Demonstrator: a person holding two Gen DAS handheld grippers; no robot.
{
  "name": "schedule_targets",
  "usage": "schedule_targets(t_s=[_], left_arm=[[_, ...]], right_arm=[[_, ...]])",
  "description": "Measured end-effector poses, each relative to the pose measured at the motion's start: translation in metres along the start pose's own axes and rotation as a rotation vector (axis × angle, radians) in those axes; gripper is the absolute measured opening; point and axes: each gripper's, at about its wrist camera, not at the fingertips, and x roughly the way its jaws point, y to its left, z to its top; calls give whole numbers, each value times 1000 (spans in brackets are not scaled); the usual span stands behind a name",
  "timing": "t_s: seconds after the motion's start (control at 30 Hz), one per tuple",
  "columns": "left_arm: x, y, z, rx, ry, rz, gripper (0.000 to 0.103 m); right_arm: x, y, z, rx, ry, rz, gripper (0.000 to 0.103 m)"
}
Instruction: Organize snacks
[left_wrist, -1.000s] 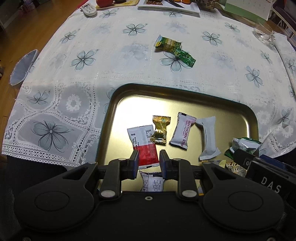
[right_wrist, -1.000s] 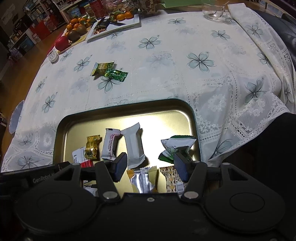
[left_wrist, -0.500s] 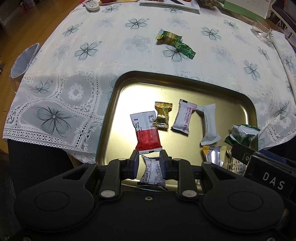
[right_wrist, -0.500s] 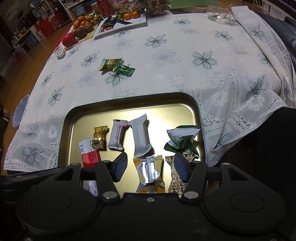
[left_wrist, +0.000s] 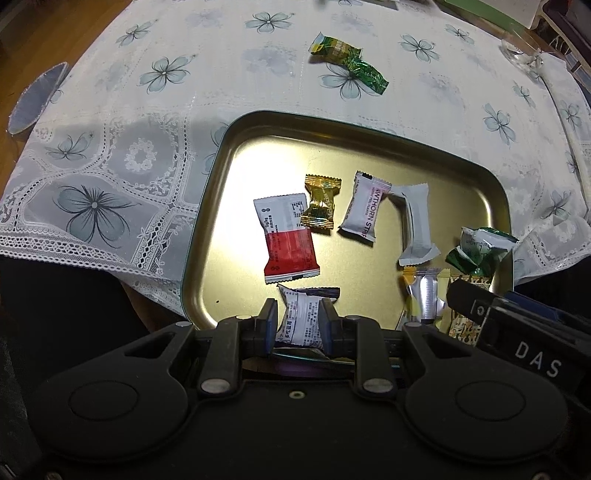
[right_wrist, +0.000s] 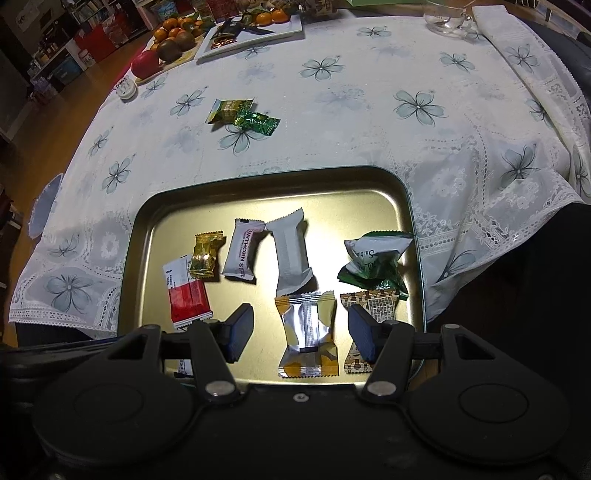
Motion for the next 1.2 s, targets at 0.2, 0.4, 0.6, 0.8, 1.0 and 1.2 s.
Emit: schedule_targets(t_s=[0.2, 0.4, 0.6, 0.8, 1.0, 1.2], left_arm=[[6, 8, 10, -13, 16, -3, 34], [13, 13, 29, -21, 39, 2, 34], [15, 16, 54, -20, 37, 18, 34], [18, 13, 87, -3, 29, 30, 34], [29, 11, 115, 6, 47, 22, 34], [48, 14, 128, 0, 90, 8, 34]], right_arm=[[8, 0, 9, 2, 15, 2, 60], [17, -2, 30, 10, 15, 10, 60], [29, 1, 60, 2, 10, 16, 60], [46, 11, 102, -53, -20, 3, 60], [74, 24, 144, -107, -27, 2, 60], [112, 38, 180, -167, -21, 21, 60]])
